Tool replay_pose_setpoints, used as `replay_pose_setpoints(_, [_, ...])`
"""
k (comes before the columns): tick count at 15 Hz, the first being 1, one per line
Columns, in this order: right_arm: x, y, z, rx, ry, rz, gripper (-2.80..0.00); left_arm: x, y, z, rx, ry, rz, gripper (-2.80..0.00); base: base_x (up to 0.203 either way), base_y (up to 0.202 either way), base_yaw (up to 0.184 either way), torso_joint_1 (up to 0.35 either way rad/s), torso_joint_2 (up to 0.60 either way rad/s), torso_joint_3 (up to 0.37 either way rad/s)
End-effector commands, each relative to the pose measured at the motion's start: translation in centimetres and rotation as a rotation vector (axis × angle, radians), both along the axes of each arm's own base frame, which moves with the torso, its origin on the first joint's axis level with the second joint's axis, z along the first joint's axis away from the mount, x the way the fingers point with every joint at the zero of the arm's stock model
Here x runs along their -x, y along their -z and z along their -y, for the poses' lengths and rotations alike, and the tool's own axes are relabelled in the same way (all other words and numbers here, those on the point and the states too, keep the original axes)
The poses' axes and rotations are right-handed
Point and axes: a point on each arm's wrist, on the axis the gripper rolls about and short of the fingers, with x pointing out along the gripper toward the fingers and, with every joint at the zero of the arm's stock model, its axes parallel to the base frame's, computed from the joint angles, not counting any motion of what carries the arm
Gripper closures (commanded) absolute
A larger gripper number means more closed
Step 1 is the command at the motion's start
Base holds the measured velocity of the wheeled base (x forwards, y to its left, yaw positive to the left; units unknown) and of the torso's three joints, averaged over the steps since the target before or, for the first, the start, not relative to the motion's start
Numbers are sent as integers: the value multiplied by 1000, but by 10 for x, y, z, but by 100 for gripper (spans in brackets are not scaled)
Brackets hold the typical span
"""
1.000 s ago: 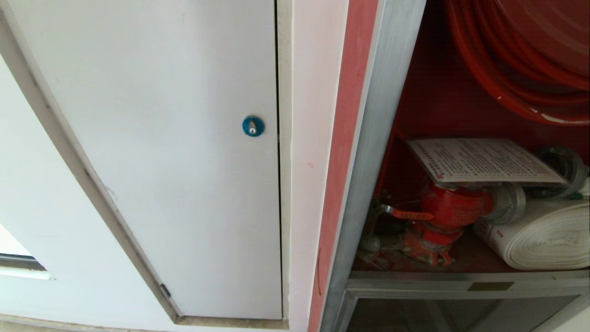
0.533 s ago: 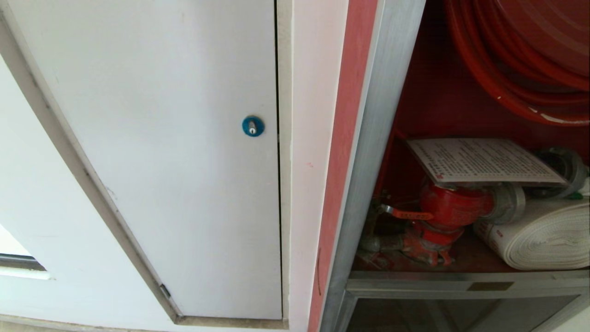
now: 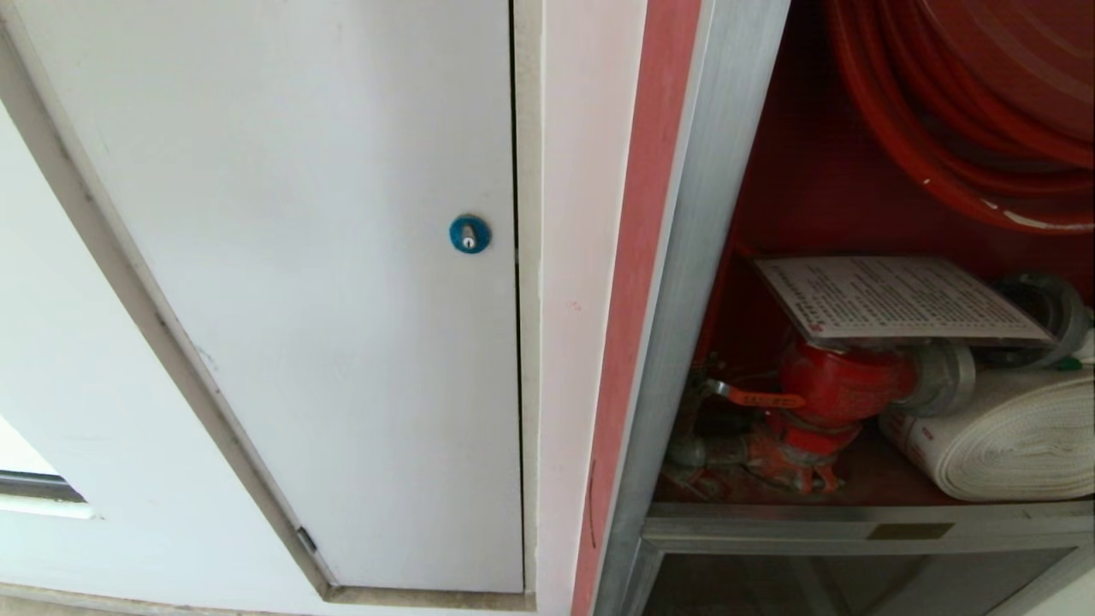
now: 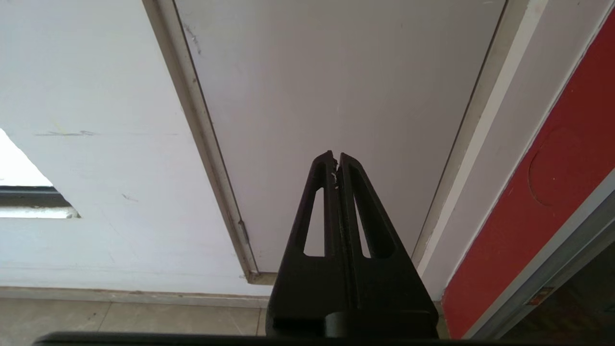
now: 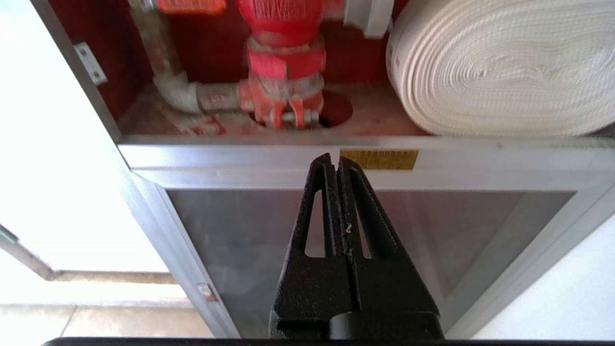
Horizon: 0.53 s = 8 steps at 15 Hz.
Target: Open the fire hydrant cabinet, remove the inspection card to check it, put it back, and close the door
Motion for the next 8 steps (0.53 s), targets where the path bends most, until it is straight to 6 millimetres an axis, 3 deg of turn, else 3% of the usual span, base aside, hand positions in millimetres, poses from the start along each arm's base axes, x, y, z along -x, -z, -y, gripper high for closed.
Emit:
replay_pose_setpoints(1, [-2, 5, 0, 10, 2, -17, 0, -1, 4, 0, 0, 0, -13, 0, 0, 0, 0, 0, 0, 0])
replay_pose_setpoints(8, [-2, 8, -1, 148, -45, -32, 0, -1, 4, 0, 0, -1, -13, 0, 0, 0, 0, 0, 0, 0])
